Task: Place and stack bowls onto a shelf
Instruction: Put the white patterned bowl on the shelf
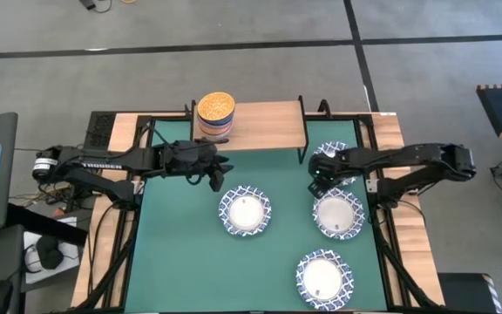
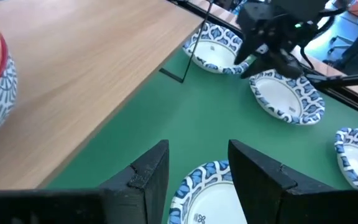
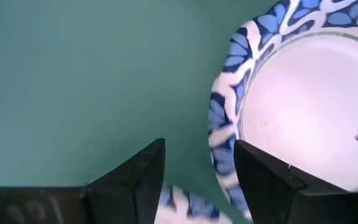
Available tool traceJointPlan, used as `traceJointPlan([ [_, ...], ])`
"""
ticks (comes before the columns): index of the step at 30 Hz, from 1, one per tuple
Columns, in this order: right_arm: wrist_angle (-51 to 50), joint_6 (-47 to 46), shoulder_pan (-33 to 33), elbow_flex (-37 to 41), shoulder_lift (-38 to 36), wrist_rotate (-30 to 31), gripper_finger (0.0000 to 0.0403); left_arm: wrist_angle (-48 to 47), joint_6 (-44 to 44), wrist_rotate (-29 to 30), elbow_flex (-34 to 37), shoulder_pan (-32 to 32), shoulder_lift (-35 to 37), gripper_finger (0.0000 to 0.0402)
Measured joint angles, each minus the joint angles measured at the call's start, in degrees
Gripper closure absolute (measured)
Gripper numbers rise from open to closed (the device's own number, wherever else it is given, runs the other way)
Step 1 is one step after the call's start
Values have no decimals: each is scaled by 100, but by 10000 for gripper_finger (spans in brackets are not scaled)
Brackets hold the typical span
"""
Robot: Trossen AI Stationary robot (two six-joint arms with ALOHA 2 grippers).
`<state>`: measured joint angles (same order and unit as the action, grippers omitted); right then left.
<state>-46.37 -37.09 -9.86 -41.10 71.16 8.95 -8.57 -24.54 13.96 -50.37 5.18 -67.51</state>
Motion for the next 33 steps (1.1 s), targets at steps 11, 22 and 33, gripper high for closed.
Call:
traceJointPlan([
  [11, 233, 256, -457, 87, 785, 13, 253, -30, -17, 121, 0, -335, 0, 253],
  [22, -535, -231, -145, -356, 412, 86, 380, -154, -239, 292, 0, -646, 0, 253],
  [33, -1434, -999, -435, -1356, -185, 2351, 381, -38, -296, 183, -9, -676, -298, 253],
])
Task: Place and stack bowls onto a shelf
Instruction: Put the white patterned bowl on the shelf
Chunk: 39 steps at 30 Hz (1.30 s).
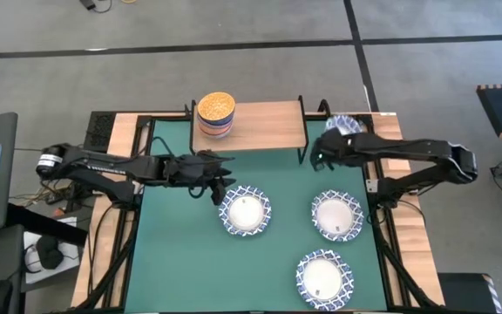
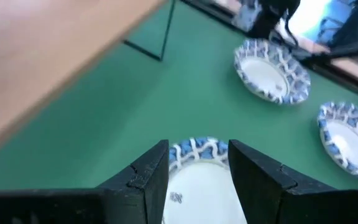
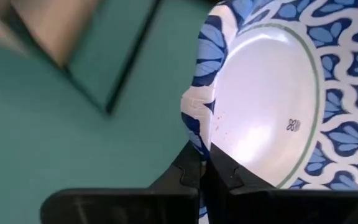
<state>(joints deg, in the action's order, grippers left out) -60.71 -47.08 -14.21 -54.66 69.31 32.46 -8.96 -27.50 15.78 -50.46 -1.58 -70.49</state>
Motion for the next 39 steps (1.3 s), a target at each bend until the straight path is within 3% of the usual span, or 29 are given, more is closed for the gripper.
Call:
traceJointPlan([
  [4, 448, 474, -83, -635, -8, 833, 373, -5, -52, -211, 0, -2, -263, 253],
  [7, 1416, 1346, -99, -1087, 48, 1131, 373, -15, -82, -331, 2, -2, -412, 253],
  [11, 3252, 3111, -96, -1379, 255, 852, 380, -31, -74, -340, 2, -2, -513, 253],
  [15, 4119, 4276, -174, -1695, 744, 276, 377, -78, -62, -344, 2, 0, -517, 253],
  [20, 3526, 4746, -249, -2197, 1600, -584, 377, -205, -202, -492, 2, 0, -517, 253],
  [29, 2260, 4674, -199, -2907, 2642, -670, 358, -1406, -1024, -499, 7, -87, -517, 253],
  [34, 1917, 4520, -258, -3057, 2857, -792, 325, -1509, -1168, -493, 7, -167, -538, 253],
  [39, 1932, 4338, -276, -3079, 2697, -1037, 264, -1514, -1284, -487, 9, -179, -537, 253],
])
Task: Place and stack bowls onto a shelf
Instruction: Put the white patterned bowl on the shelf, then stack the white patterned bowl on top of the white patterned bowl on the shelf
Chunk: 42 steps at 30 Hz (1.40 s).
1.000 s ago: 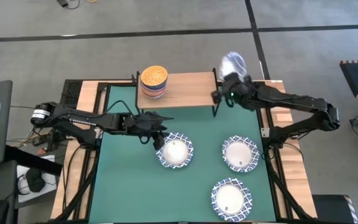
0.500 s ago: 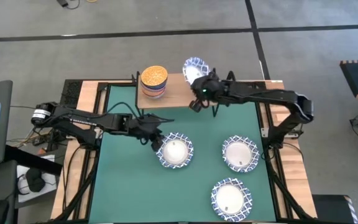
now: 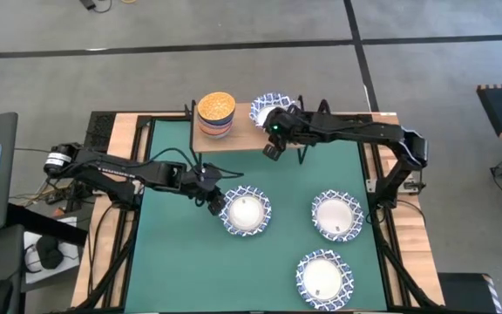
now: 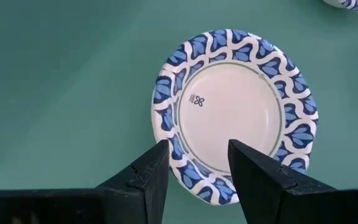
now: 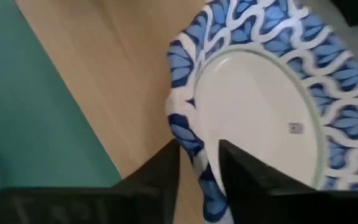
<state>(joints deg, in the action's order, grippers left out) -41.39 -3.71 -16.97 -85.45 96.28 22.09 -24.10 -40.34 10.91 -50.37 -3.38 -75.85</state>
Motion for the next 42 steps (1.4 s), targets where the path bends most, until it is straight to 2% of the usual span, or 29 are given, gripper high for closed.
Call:
traceJointPlan([
  [5, 23, -102, 12, 0, -441, 6, 198, -95, 86, 183, 0, 0, -130, 253],
  [9, -6, -498, 48, 0, -887, 10, 167, -61, 152, 77, 0, 2, -488, 253],
  [17, -460, -1622, 470, -4, -1682, 11, 164, -40, 15, -292, 0, 0, -1303, 253],
  [25, -1303, -2739, 1277, -3, -1837, 31, 163, 213, -71, -669, 0, 2, -1848, 256],
  [29, -1511, -3166, 1681, 0, -1822, 34, 163, 222, -131, -659, 0, 2, -1862, 287],
  [36, -1643, -3639, 2333, 0, -1822, 46, 167, 332, -59, -778, 0, -5, -1788, 389],
  [39, -1816, -3796, 2664, 83, -1824, 28, 172, 466, -5, -761, 0, -50, -1638, 396],
  [42, -1725, -4341, 2957, 410, -1819, -8, 175, 416, 37, -597, -59, -126, -1416, 401],
])
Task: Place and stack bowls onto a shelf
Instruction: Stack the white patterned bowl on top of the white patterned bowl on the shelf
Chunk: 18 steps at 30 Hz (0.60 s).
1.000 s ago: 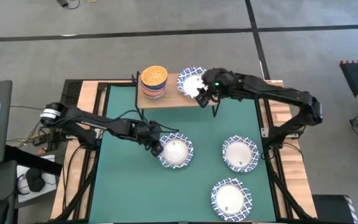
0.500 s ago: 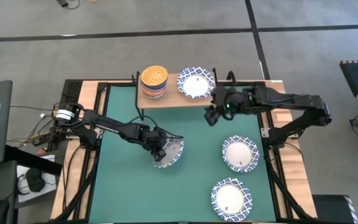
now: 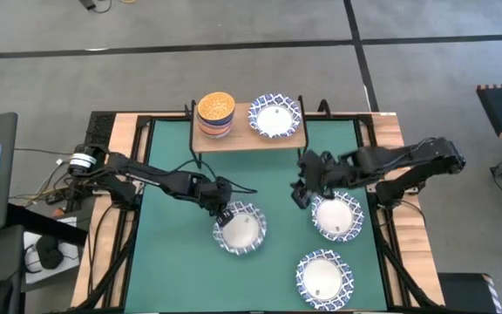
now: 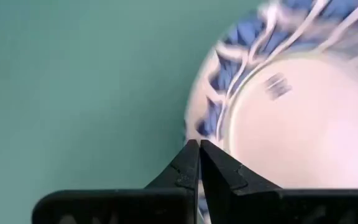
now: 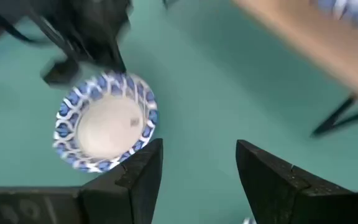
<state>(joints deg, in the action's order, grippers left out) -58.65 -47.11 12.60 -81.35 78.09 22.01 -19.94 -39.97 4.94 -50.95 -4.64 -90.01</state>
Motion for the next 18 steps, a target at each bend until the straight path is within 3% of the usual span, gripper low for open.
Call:
traceJointPlan([
  [5, 479, -1126, 428, 642, -5, -21, 176, 51, 478, 471, -290, -242, 389, 401],
  [9, 1785, -1628, 573, 1452, 44, -139, 176, 166, 983, 692, -623, -422, 505, 401],
  [13, 2752, -1930, 519, 2062, 444, -230, 176, 143, 1206, 877, -983, -568, 509, 401],
  [18, 3337, -2047, 354, 2121, 1395, -551, 176, 141, 1289, 948, -1319, -728, 509, 401],
])
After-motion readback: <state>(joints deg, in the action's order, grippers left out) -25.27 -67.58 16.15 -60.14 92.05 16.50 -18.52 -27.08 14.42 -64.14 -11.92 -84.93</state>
